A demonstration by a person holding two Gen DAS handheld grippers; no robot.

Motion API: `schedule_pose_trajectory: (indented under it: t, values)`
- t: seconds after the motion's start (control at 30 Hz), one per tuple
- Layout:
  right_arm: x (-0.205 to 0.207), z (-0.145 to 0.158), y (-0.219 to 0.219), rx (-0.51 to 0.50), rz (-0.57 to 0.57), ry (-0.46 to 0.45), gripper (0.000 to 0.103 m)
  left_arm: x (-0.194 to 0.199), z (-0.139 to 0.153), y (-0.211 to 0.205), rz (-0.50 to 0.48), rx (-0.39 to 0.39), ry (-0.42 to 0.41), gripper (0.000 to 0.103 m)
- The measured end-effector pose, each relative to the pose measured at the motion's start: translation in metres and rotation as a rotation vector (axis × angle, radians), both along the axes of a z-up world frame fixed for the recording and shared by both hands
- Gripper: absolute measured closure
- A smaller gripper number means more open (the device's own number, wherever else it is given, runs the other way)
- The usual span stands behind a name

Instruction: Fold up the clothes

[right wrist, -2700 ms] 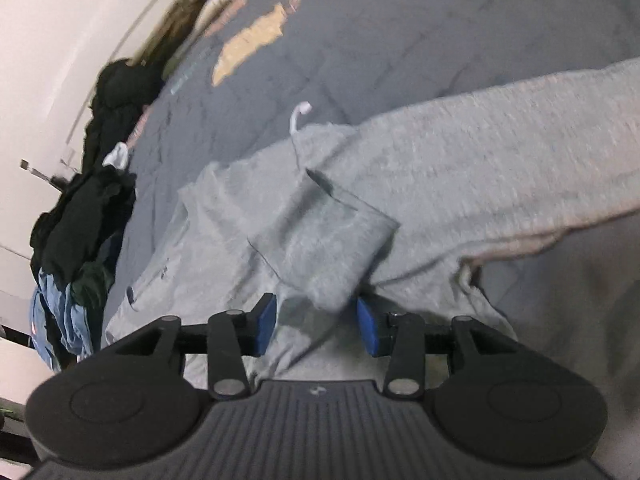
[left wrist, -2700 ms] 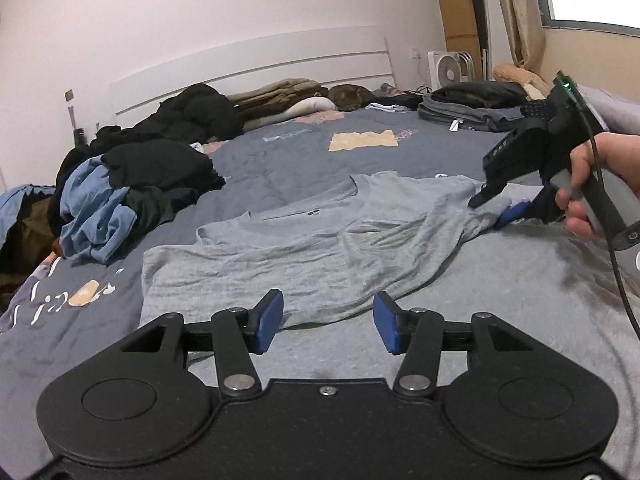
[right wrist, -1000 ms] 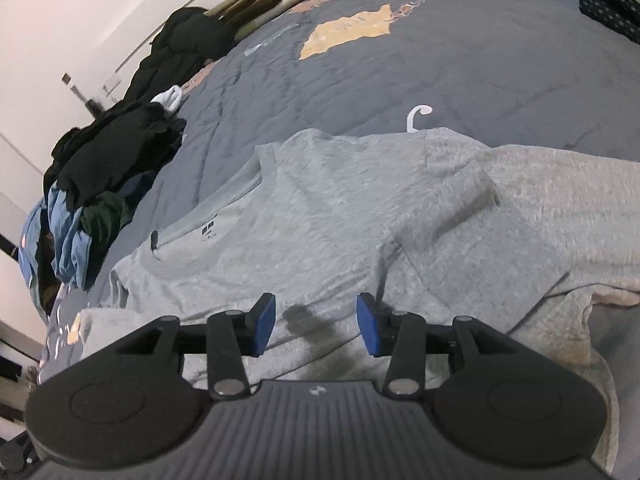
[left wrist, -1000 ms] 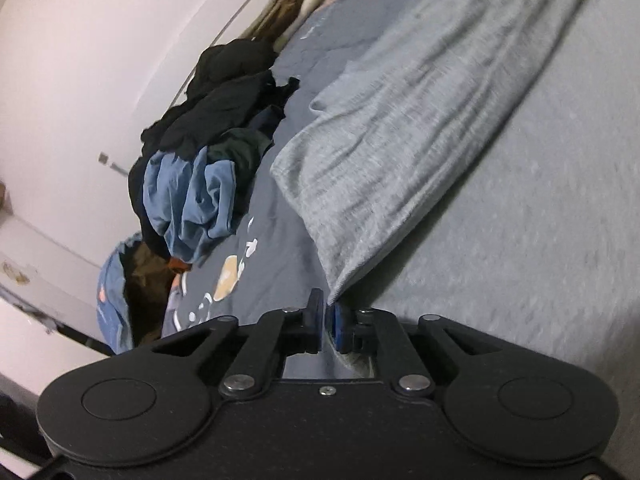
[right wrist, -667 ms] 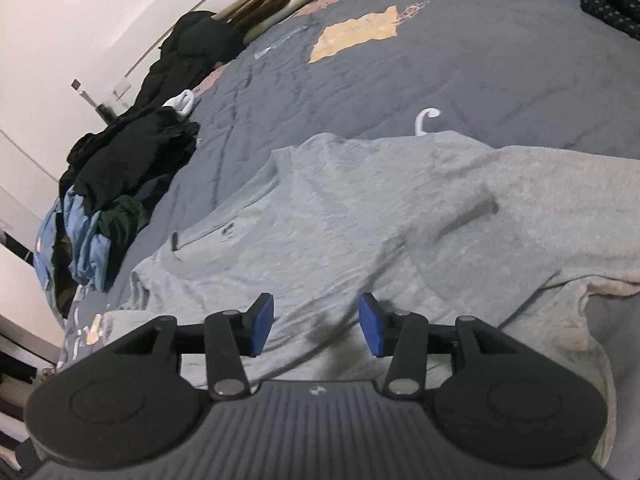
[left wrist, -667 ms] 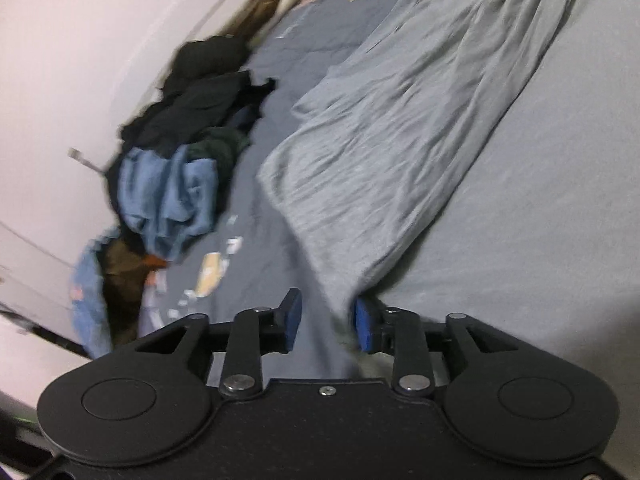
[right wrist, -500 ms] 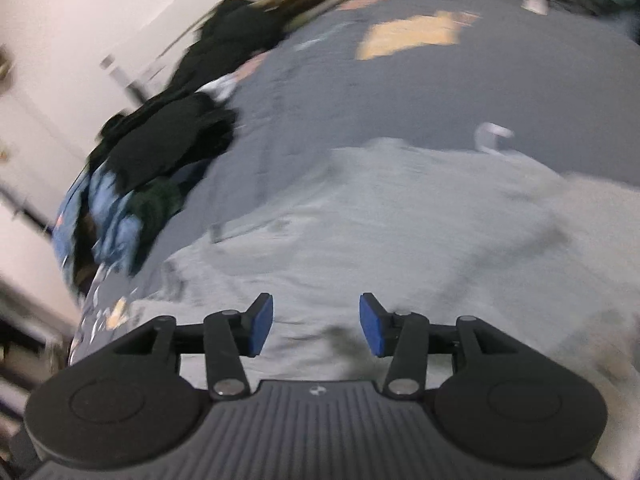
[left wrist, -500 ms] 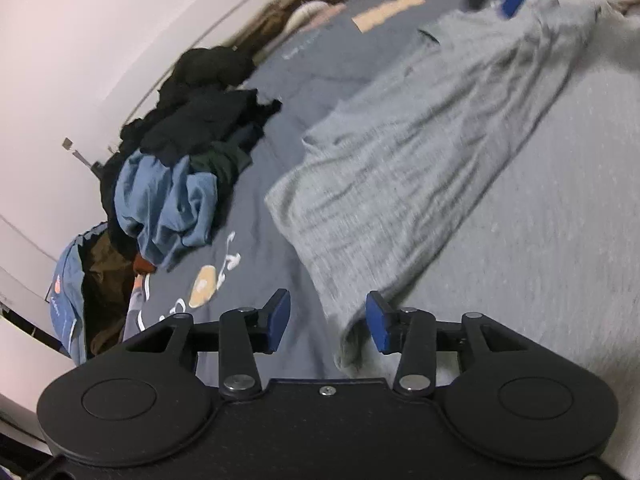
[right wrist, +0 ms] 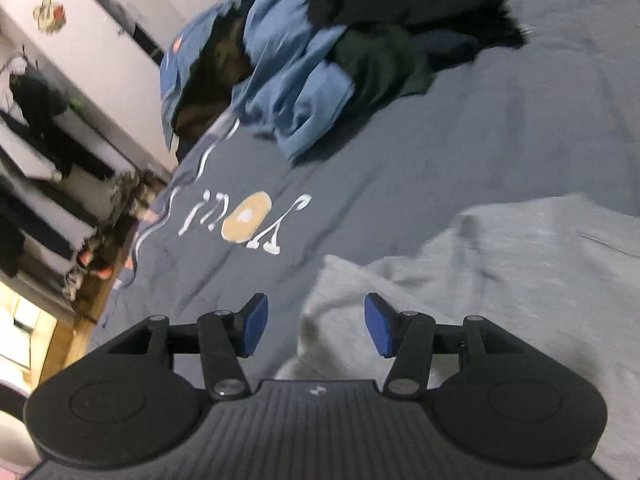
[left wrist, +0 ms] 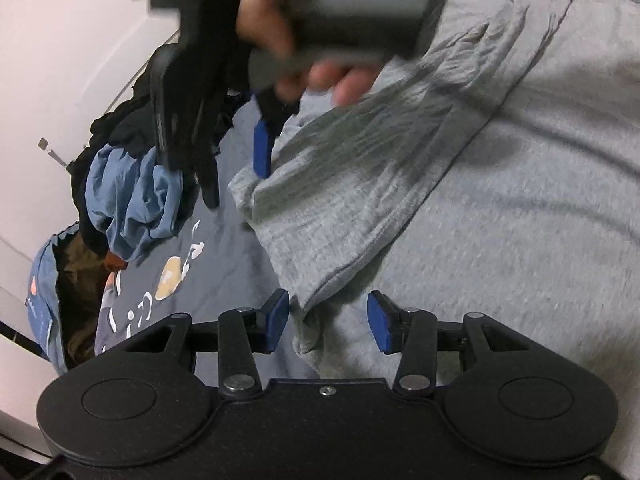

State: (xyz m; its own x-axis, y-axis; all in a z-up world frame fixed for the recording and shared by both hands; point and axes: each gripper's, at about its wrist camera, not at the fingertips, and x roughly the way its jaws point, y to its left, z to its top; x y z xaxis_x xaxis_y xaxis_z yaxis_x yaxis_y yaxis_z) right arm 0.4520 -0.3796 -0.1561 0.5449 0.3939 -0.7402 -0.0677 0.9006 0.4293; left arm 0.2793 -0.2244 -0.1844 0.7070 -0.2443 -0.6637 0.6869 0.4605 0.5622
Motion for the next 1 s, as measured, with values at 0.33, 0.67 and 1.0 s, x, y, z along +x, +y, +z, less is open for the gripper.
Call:
schedule_pose_trajectory:
  t: [0.33, 0.67, 1.0]
  values:
    - [0.040, -0.003, 0.019, 0.054, -0.018, -0.054, 0.051, 0.005, 0.017, 0.009, 0.028, -0.050, 0.011, 0.059]
    - [0.051, 0.007, 0.044, -0.270, 0.222, -0.021, 0.052, 0.007, 0.014, 0.008, 0.037, -0.038, 0.010, 0.054]
    - [0.060, 0.003, 0.038, -0.178, 0.096, 0.001, 0.099, 0.008, 0.014, 0.010, 0.041, -0.041, 0.012, 0.054]
